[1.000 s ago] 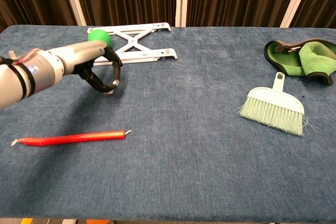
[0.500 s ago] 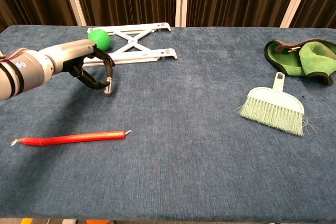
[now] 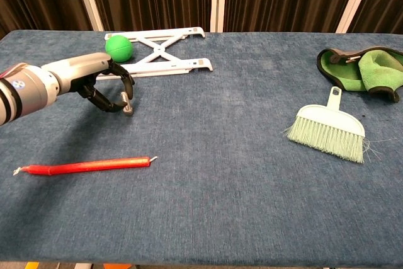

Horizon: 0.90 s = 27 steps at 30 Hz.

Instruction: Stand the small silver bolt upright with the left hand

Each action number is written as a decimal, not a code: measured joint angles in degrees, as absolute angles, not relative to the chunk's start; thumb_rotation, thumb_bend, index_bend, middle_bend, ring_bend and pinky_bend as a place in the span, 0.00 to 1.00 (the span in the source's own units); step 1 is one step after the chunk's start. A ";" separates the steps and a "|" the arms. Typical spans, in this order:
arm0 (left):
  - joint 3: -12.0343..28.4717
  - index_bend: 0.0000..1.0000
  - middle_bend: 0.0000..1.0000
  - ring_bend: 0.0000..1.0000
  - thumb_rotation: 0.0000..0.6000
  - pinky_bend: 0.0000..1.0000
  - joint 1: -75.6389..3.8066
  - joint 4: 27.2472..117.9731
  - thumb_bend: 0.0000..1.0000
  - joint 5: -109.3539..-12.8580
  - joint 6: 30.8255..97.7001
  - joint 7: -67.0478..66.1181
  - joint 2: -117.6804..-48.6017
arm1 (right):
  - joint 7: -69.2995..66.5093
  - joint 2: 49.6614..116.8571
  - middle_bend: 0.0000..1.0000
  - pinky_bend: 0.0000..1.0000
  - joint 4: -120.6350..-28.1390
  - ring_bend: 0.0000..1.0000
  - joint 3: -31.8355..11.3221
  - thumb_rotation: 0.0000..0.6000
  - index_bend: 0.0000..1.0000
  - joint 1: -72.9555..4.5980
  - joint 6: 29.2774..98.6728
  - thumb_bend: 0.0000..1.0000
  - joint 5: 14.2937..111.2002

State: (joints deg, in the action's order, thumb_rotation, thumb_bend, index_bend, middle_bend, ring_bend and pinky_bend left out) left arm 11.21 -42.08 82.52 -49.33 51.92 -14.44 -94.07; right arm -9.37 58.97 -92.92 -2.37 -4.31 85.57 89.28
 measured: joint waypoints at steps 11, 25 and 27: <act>11.18 0.21 0.14 0.00 1.00 0.00 -39.91 90.01 0.26 -53.62 55.67 -13.23 -87.41 | -9.39 58.09 0.18 0.03 -92.93 0.00 -2.90 1.00 0.12 -5.01 85.04 0.20 89.31; 7.28 0.25 0.14 0.00 1.00 0.00 -19.82 93.80 0.12 -65.35 81.11 -4.71 -70.23 | -10.70 57.40 0.18 0.03 -91.98 0.00 -3.91 1.00 0.12 -5.73 84.59 0.20 88.17; 5.61 0.25 0.14 0.00 1.00 0.00 -16.69 94.01 0.12 -67.13 83.48 -3.01 -68.48 | -10.65 57.51 0.18 0.03 -92.01 0.00 -3.98 1.00 0.12 -5.51 85.13 0.20 88.12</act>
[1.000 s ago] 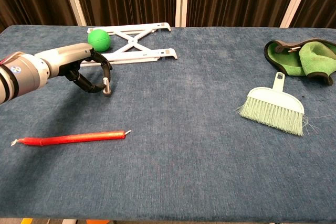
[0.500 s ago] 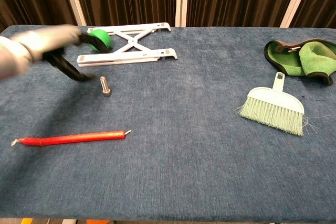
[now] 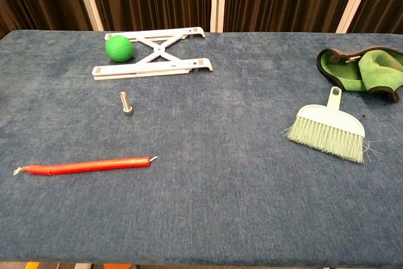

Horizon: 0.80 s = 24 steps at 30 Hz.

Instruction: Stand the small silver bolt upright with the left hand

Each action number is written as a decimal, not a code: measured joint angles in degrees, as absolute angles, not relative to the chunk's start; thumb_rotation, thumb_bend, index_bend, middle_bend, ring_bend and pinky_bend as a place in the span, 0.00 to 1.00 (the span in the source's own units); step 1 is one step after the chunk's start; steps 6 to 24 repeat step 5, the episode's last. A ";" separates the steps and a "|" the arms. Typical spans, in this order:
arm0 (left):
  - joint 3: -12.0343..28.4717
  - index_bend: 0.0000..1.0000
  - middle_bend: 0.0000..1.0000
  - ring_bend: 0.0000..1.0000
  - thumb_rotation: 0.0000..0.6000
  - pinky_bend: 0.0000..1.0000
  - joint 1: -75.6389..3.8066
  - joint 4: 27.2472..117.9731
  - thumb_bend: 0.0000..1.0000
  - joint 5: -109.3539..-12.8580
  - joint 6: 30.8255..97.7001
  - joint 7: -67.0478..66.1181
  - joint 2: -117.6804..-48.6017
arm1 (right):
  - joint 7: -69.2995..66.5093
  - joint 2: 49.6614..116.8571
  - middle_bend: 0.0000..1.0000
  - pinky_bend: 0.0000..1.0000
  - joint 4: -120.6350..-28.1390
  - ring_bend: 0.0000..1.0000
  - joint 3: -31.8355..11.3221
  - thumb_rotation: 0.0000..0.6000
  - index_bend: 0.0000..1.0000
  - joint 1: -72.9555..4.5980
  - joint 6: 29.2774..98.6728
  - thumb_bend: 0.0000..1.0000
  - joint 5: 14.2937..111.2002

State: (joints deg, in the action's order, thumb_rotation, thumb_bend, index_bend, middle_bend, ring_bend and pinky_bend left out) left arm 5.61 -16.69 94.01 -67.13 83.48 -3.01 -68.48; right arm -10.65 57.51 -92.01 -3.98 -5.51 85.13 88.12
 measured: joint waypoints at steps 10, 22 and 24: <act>1.93 0.26 0.14 0.00 1.00 0.00 -10.90 94.70 0.12 -71.62 88.20 -0.58 -66.45 | -11.00 57.93 0.18 0.03 -92.18 0.00 -3.78 1.00 0.12 -4.98 85.78 0.20 88.20; 1.93 0.26 0.14 0.00 1.00 0.00 -10.90 94.70 0.12 -71.62 88.20 -0.58 -66.45 | -11.00 57.93 0.18 0.03 -92.18 0.00 -3.78 1.00 0.12 -4.98 85.78 0.20 88.20; 1.93 0.26 0.14 0.00 1.00 0.00 -10.90 94.70 0.12 -71.62 88.20 -0.58 -66.45 | -11.00 57.93 0.18 0.03 -92.18 0.00 -3.78 1.00 0.12 -4.98 85.78 0.20 88.20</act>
